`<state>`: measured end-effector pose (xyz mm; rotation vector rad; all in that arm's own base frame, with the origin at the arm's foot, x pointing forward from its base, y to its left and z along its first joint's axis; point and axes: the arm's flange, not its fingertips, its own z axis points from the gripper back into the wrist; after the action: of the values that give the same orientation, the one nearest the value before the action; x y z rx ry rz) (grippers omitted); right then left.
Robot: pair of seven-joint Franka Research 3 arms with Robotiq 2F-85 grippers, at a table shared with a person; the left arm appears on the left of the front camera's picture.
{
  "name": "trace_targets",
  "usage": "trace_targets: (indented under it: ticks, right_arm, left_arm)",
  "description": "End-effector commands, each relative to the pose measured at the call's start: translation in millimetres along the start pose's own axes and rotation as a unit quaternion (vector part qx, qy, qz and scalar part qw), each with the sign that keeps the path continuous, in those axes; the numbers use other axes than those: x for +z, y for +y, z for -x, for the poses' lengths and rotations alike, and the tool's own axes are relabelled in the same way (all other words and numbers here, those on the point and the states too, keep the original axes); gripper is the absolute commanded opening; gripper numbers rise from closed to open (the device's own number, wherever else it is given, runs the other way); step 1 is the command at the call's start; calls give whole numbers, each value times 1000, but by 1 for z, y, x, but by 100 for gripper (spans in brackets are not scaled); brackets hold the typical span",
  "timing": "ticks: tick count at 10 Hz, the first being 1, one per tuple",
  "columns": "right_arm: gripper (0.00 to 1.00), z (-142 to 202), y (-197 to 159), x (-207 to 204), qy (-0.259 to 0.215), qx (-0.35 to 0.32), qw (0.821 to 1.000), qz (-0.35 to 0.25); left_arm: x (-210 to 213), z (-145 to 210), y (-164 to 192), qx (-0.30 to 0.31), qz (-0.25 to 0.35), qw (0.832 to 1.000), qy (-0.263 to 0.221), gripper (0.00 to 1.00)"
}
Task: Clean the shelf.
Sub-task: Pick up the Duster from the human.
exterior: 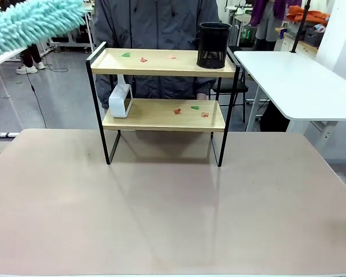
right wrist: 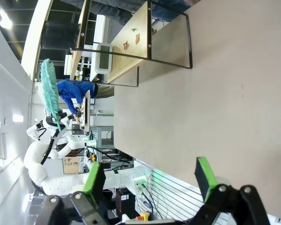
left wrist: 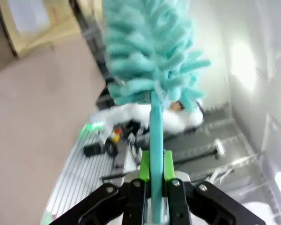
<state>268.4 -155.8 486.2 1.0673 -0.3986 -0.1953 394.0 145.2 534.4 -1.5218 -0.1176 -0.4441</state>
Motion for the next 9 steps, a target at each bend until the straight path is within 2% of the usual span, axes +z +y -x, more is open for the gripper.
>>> trace_targets:
  ticks: [1, 3, 5, 6, 7, 8, 9]
  right_arm:
    - [100, -2, 1, -1, -7, 12, 1000, -14]
    - [100, -2, 1, -1, -7, 12, 1000, -14]
    - [100, -2, 1, -1, -7, 12, 1000, -14]
    - [100, -2, 1, -1, -7, 12, 1000, -14]
    - [100, -2, 1, -1, -7, 12, 1000, -14]
    - [100, -2, 1, -1, -7, 12, 1000, -14]
    - [100, -2, 1, -1, -7, 12, 1000, -14]
  left_arm:
    - [60, 48, -15, -26, 0, 990, 136, 0]
    - [37, 46, 0, -34, -9, 970, 242, 0]
    - [29, 35, 13, -29, -27, 956, 290, 0]
    - [24, 29, 20, -14, -25, 951, 309, 0]
    - [19, 22, 26, 7, -40, 952, 303, 0]
    - [15, 15, 31, 14, -74, 961, 266, 0]
    - [-34, 57, 65, -6, -49, 953, 299, 0]
